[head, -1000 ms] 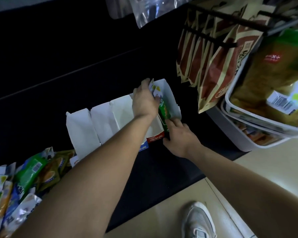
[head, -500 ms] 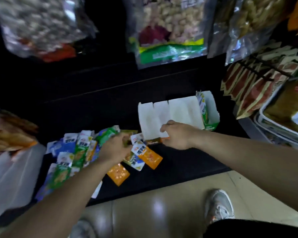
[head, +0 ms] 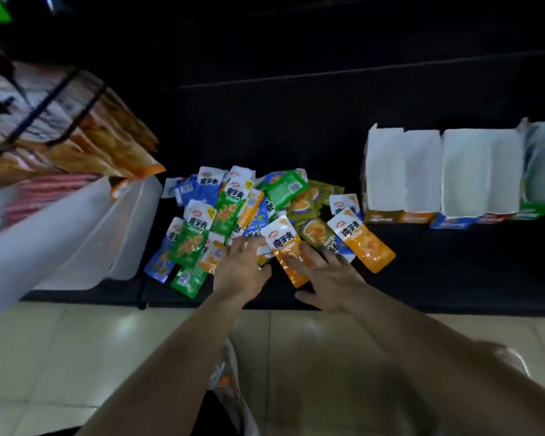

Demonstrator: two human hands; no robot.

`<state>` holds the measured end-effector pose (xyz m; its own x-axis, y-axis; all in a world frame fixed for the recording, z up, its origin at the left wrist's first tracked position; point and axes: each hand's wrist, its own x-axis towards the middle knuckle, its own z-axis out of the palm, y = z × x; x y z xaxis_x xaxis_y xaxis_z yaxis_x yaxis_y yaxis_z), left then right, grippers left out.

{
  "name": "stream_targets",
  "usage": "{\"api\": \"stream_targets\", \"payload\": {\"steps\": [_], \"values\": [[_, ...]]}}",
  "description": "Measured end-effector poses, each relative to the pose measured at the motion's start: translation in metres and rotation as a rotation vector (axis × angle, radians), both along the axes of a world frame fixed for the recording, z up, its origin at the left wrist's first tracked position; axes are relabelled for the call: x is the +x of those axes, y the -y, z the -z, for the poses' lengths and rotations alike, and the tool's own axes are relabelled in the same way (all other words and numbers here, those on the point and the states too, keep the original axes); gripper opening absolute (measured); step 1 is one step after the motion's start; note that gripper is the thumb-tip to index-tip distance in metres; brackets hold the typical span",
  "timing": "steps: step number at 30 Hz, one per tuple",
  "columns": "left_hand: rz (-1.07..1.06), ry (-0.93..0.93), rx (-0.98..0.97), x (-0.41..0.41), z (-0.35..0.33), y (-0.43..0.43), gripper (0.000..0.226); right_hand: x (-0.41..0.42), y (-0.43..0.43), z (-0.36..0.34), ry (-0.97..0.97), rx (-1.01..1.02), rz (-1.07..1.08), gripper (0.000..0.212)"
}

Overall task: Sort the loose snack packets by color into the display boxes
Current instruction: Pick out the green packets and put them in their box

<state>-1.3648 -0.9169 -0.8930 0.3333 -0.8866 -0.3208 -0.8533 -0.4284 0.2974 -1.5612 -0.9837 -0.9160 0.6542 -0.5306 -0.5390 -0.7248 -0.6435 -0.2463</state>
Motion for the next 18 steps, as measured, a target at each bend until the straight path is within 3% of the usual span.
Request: {"api": "stream_targets", "payload": {"steps": [6, 9, 11, 15, 18], "values": [[-0.147, 0.091, 0.085, 0.002, 0.047, -0.024, 0.087, -0.003, -0.009, 0.028, -0.101, -0.210, 0.066, 0.078], [-0.152, 0.006, 0.092, -0.003, 0.058, -0.032, 0.092, -0.003, -0.008, 0.025, -0.148, -0.228, 0.180, 0.084], [-0.114, -0.041, 0.065, -0.004, 0.056, -0.028, 0.087, 0.005, -0.010, 0.018, -0.079, -0.299, 0.195, 0.085], [0.126, -0.091, -0.053, 0.009, 0.054, -0.026, 0.087, 0.040, -0.015, 0.010, 0.145, -0.252, -0.015, 0.086], [0.035, -0.057, -0.153, 0.034, 0.045, -0.040, 0.076, 0.069, -0.017, 0.018, 0.124, -0.164, -0.118, 0.085]]}}
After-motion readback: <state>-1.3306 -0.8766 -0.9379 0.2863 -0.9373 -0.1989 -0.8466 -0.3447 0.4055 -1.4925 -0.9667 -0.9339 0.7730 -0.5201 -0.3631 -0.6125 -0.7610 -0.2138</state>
